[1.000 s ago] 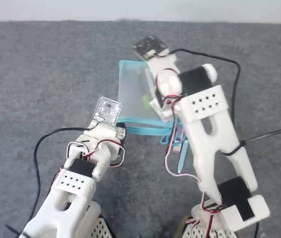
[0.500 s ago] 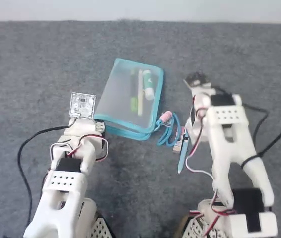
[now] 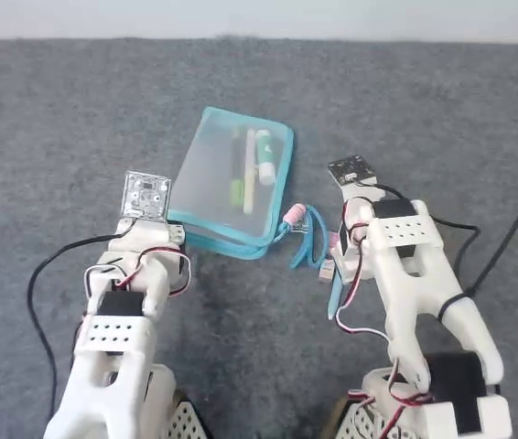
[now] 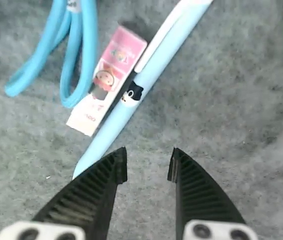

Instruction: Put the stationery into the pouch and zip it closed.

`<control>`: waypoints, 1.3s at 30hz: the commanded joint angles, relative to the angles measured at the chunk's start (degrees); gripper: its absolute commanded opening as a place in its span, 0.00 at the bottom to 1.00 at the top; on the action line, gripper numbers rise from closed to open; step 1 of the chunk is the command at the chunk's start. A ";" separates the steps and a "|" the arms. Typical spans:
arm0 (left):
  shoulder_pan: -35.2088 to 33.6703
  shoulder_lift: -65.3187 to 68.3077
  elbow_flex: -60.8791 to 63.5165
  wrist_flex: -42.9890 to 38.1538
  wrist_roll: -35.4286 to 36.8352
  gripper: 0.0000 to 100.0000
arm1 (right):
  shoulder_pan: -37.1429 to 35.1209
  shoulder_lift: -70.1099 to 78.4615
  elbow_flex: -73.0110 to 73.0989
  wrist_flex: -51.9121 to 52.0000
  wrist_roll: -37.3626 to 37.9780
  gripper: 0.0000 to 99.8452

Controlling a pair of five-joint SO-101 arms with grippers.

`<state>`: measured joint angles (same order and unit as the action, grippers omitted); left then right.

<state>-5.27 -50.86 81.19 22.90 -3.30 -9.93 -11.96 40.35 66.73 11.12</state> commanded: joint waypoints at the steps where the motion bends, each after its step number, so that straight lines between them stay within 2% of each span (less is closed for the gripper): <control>1: -0.70 -0.44 -3.30 -1.32 -0.53 0.01 | -0.66 -2.86 0.00 -1.63 -0.79 0.13; 7: -0.88 -0.44 -3.30 -1.32 -0.53 0.01 | -1.80 -2.95 4.75 -7.87 -0.70 0.13; 15: -0.88 -0.44 -3.30 -1.32 -0.53 0.01 | -6.29 -3.47 5.36 -8.04 -2.90 0.13; 21: -0.88 -0.44 -3.30 -1.32 -0.53 0.01 | -6.55 -2.68 5.89 -8.13 -3.43 0.13; 33: -0.97 -0.44 -3.30 -1.32 -0.53 0.01 | -6.55 7.96 5.71 -12.88 -3.60 0.13; 39: -0.97 -0.44 -3.30 -1.32 -0.53 0.01 | -5.67 8.13 4.66 -10.86 -10.29 0.13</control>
<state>-5.63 -50.86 81.19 22.90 -3.30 -16.53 -4.84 45.54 54.51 3.38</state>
